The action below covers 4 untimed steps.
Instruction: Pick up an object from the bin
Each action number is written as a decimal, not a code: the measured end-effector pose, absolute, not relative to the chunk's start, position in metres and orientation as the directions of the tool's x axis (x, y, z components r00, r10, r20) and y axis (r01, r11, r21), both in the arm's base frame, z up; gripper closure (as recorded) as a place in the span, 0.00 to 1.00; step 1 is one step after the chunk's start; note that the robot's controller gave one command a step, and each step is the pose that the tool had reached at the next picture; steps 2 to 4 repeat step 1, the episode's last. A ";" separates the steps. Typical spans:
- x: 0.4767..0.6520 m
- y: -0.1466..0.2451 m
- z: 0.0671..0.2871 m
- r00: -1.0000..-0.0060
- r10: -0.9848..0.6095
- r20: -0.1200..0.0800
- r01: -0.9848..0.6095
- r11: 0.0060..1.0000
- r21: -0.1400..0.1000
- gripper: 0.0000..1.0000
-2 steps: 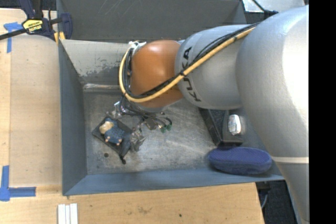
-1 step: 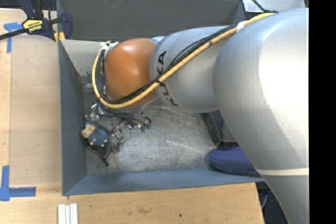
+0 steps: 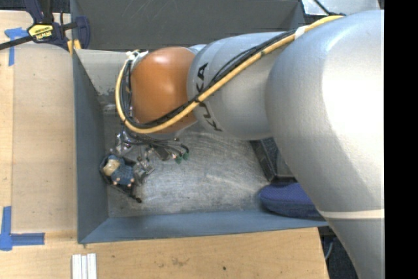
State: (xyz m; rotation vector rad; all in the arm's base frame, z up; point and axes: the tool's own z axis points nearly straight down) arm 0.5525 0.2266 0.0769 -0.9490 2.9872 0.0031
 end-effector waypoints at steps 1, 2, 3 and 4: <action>0.548 0.229 0.213 -0.860 -0.510 -0.013 -0.510 0.860 -0.002 1.00; 0.548 0.229 0.213 -0.860 -0.510 -0.013 -0.510 0.860 -0.002 1.00; 0.548 0.229 0.213 -0.860 -0.510 -0.013 -0.510 0.860 -0.002 1.00; 0.548 0.229 0.213 -0.860 -0.510 -0.013 -0.510 0.860 -0.002 1.00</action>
Offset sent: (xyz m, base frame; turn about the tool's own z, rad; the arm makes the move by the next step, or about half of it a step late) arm -0.0070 0.0026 0.1301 0.0781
